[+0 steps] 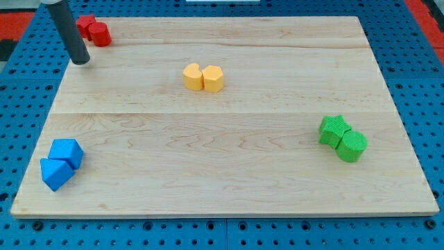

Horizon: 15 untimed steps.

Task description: Move the red star toward the top center

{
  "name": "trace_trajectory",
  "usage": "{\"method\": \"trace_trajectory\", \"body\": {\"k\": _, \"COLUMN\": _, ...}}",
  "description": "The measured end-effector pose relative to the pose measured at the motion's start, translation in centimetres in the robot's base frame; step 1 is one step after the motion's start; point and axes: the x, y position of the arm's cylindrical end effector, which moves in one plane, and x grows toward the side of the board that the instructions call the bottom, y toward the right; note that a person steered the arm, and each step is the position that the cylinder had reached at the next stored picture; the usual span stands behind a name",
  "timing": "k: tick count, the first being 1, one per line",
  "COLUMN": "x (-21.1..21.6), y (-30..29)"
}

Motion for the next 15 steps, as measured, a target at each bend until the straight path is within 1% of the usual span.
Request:
{"method": "trace_trajectory", "body": {"k": 1, "x": -1.5, "y": -0.3}}
{"method": "trace_trajectory", "body": {"k": 2, "x": -5.0, "y": -0.9}}
{"method": "trace_trajectory", "body": {"k": 3, "x": -5.6, "y": -3.3}}
{"method": "trace_trajectory", "body": {"k": 5, "x": -6.1, "y": -4.0}}
{"method": "trace_trajectory", "body": {"k": 7, "x": -11.3, "y": -4.0}}
{"method": "trace_trajectory", "body": {"k": 8, "x": -11.9, "y": -4.0}}
{"method": "trace_trajectory", "body": {"k": 9, "x": -11.9, "y": -2.9}}
{"method": "trace_trajectory", "body": {"k": 10, "x": -11.9, "y": 0.8}}
{"method": "trace_trajectory", "body": {"k": 11, "x": -12.4, "y": 2.4}}
{"method": "trace_trajectory", "body": {"k": 12, "x": -12.6, "y": 1.7}}
{"method": "trace_trajectory", "body": {"k": 13, "x": -12.6, "y": 2.5}}
{"method": "trace_trajectory", "body": {"k": 15, "x": -12.6, "y": 6.9}}
